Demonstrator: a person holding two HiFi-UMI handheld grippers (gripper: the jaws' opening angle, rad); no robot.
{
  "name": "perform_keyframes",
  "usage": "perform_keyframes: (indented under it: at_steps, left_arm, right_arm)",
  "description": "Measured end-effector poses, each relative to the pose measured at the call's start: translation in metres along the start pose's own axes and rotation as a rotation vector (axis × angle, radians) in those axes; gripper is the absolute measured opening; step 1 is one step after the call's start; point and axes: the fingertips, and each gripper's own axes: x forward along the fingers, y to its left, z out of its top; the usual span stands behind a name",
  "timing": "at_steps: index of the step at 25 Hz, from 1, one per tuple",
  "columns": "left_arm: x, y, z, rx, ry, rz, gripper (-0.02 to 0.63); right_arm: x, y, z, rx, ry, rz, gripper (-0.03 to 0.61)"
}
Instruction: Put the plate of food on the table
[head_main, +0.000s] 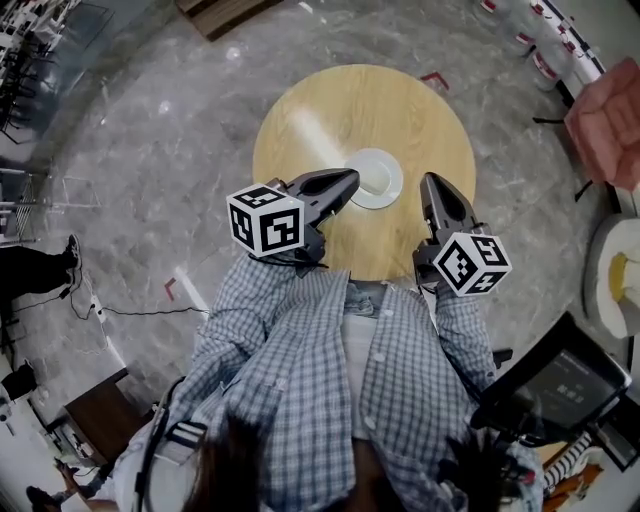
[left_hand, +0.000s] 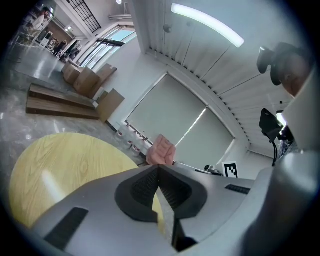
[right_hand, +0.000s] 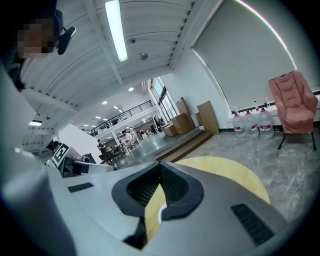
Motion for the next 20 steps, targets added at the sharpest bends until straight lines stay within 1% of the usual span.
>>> perform_keyframes:
  at_steps: [4, 7, 15, 20]
  left_arm:
    - [-0.003, -0.01, 0.008, 0.02, -0.017, -0.006, 0.008]
    - [-0.004, -0.012, 0.013, 0.011, -0.03, -0.022, 0.008]
    - [-0.009, -0.013, 0.016, -0.006, -0.043, -0.037, 0.008]
    - [-0.009, -0.012, 0.014, 0.0, -0.037, -0.039, 0.008]
  right_arm:
    - [-0.008, 0.007, 0.018, -0.018, -0.048, 0.003, 0.008]
    - [-0.009, 0.009, 0.026, -0.033, -0.072, 0.006, 0.008]
    - [-0.012, 0.014, 0.023, -0.035, -0.084, -0.003, 0.008]
    - [-0.011, 0.012, 0.022, -0.033, -0.088, -0.002, 0.008]
